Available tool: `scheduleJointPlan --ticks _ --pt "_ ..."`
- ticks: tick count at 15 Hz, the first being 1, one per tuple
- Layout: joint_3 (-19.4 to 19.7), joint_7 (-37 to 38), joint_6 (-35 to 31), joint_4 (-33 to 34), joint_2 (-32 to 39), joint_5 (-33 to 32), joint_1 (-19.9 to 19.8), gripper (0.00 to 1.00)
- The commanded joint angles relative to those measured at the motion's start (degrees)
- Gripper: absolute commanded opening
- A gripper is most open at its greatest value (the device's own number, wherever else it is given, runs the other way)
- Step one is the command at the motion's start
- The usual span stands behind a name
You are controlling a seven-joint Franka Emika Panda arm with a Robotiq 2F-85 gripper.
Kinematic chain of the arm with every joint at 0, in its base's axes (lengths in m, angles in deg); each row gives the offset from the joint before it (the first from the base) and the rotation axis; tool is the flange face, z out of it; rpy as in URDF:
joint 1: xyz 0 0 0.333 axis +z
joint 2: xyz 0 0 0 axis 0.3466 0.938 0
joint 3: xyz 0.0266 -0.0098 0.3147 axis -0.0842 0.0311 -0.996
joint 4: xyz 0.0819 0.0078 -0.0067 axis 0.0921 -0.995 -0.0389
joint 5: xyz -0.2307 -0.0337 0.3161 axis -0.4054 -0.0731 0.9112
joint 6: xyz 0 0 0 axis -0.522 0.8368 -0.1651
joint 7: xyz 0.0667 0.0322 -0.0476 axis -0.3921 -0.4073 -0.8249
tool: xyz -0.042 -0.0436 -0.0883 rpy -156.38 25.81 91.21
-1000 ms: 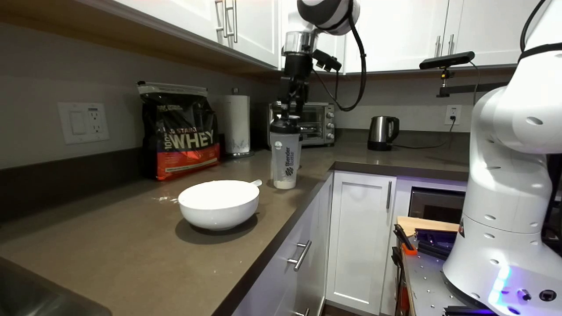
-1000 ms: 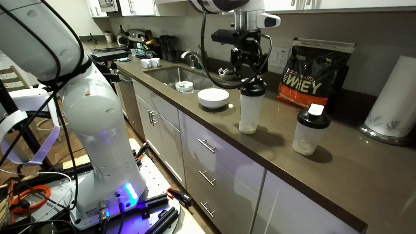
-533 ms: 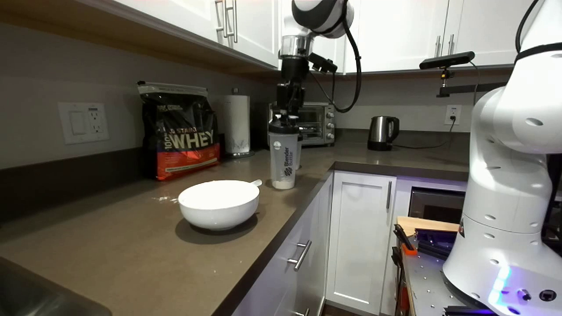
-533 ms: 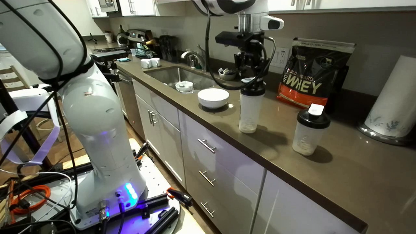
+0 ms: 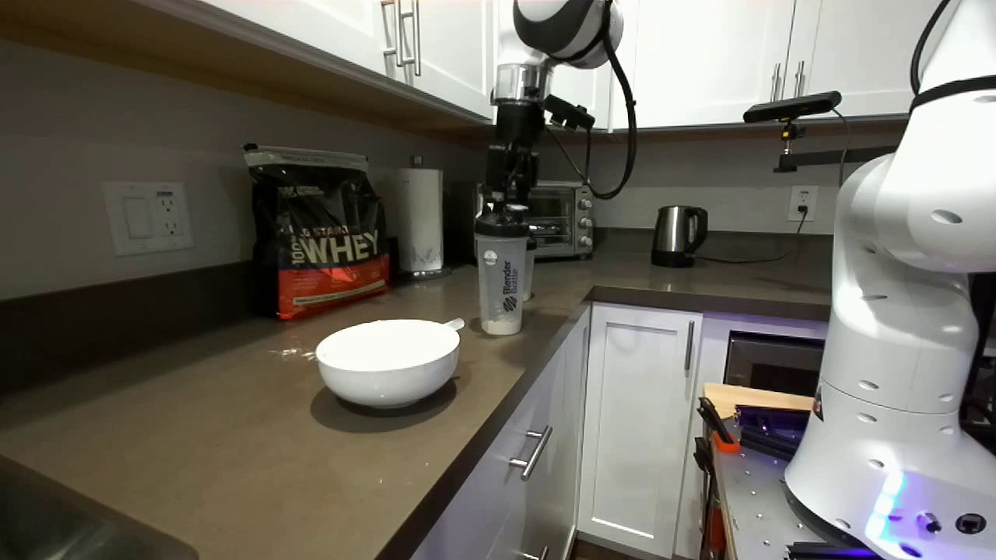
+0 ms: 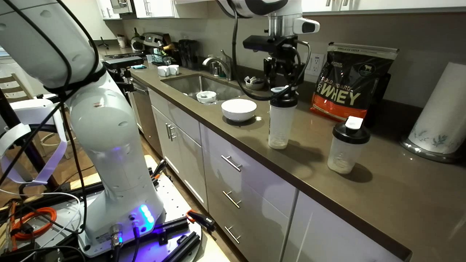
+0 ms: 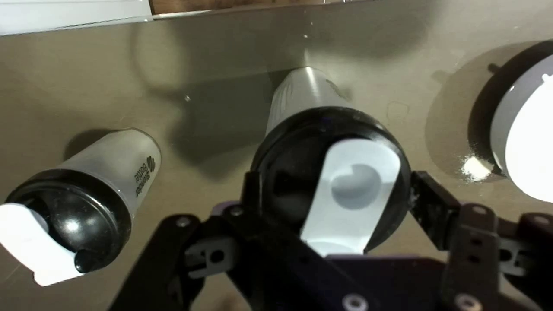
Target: Remove the lid from the tall shaker and put it on the table.
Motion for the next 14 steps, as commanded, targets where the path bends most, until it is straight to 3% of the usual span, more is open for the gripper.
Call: scheduleJointPlan --ticks 1,3,7,8,14 --pt "-0.8 -0.3 0.5 1.3 0.7 -1.7 -1.4 0.74" --pt "-0.9 0.0 0.6 1.3 0.5 -2.2 -1.6 0.63" --pt "-1.0 0.3 0.8 1.3 0.0 -3.0 -2.1 0.68" --pt "-1.0 0.4 0.9 1.2 -0.1 -3.3 -2.1 0.76" --pt "-1.2 0.9 1.3 1.1 -0.5 -3.9 -2.4 0.63"
